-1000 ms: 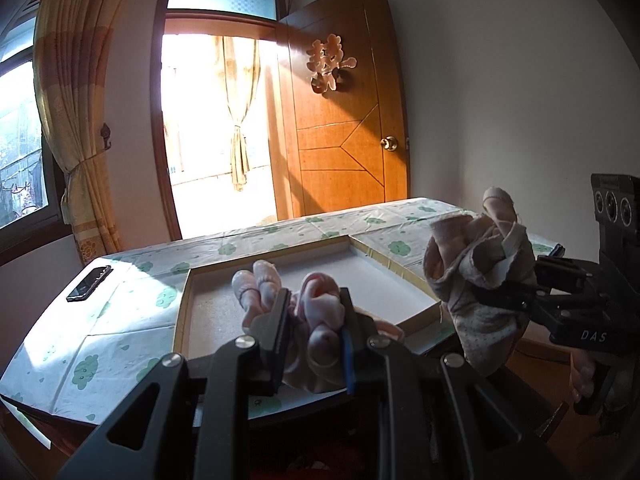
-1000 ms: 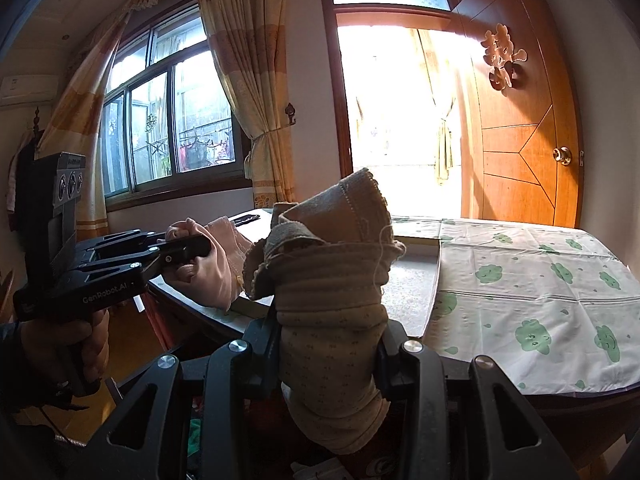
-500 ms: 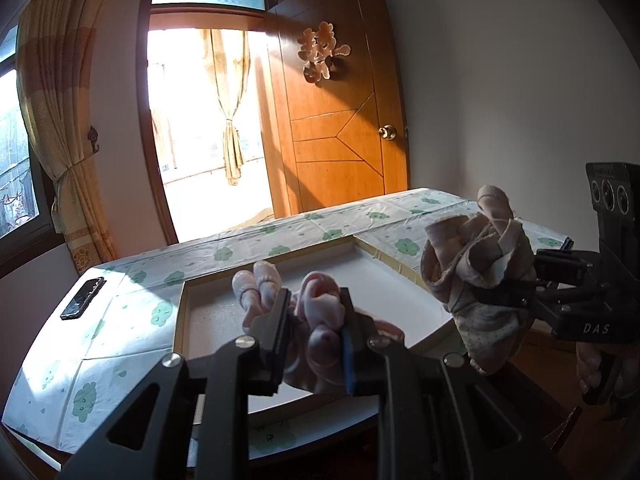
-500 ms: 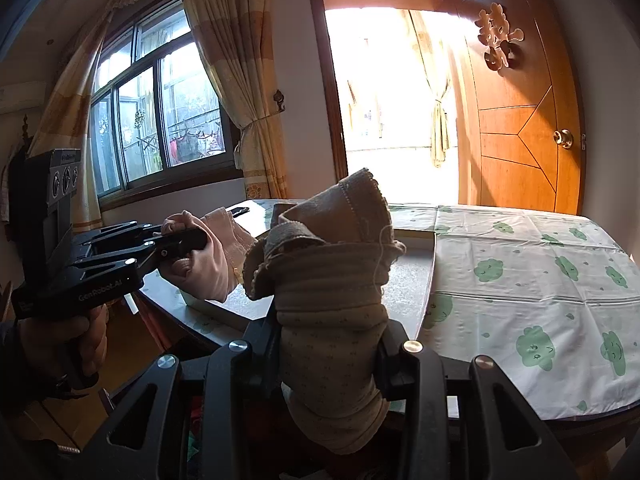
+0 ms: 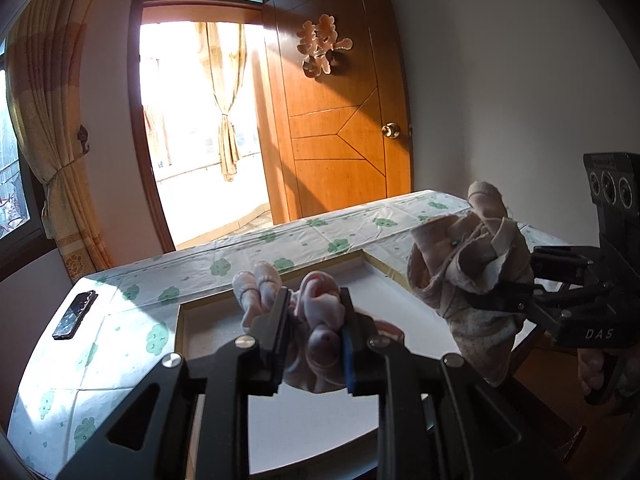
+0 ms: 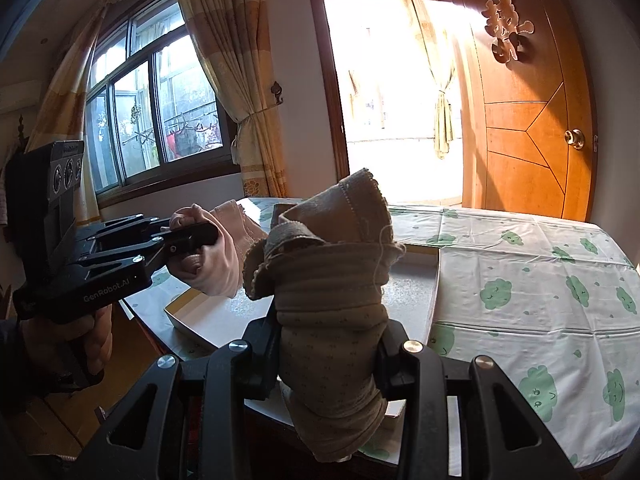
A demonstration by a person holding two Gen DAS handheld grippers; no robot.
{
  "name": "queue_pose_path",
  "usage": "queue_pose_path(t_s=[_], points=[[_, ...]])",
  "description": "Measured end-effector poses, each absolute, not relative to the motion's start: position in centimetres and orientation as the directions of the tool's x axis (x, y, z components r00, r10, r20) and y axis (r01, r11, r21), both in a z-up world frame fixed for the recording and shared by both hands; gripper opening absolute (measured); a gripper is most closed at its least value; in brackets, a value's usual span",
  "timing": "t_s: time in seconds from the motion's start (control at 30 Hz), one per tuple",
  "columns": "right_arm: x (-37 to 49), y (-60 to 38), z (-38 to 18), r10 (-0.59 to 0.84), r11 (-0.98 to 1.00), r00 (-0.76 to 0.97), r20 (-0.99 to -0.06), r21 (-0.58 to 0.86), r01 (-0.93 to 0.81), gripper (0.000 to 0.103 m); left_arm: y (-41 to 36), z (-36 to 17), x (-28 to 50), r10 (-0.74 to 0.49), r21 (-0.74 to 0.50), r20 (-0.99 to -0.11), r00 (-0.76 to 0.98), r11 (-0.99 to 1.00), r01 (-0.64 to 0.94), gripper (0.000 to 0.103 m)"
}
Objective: Take underwear out of drawer
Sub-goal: 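Carry both underwear over the cardboard tray with both grippers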
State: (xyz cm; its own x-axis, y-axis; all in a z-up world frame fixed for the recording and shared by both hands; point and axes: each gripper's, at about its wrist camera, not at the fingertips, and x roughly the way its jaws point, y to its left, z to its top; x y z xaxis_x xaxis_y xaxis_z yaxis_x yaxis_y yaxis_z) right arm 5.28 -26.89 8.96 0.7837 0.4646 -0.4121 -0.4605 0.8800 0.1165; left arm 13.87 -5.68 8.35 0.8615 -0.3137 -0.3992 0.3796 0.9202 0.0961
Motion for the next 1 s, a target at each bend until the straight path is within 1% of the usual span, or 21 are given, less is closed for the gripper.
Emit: queue_pose_path(t_s=[0.37,0.53,0.77,1.0], points=[[9.4,-26.1,11.3,0.474,0.874,0.762,-0.441,0.129,-0.468,0.039,-6.3,8.2,17.9,-0.3,0.099,-0.446,0.843,0.92,0.379,0.02],[12.4,-25.6,11.0,0.451,0.885,0.741,-0.498,0.138,-0.445,0.039,-7.1,7.4,20.2,-0.299,0.08,-0.49,0.819,0.92,0.384,0.02],[17.4,-25.8,9.1,0.439,0.894,0.69,-0.576,0.2,-0.401,0.039,-7.5,5.9,24.2,-0.291,0.045,-0.565,0.772,0.923,0.382,0.02],[21.5,-25.9,8.0,0.412,0.907,0.658,-0.63,0.217,-0.361,0.039,-8.3,5.5,27.4,-0.275,0.042,-0.596,0.754,0.928,0.371,0.02]])
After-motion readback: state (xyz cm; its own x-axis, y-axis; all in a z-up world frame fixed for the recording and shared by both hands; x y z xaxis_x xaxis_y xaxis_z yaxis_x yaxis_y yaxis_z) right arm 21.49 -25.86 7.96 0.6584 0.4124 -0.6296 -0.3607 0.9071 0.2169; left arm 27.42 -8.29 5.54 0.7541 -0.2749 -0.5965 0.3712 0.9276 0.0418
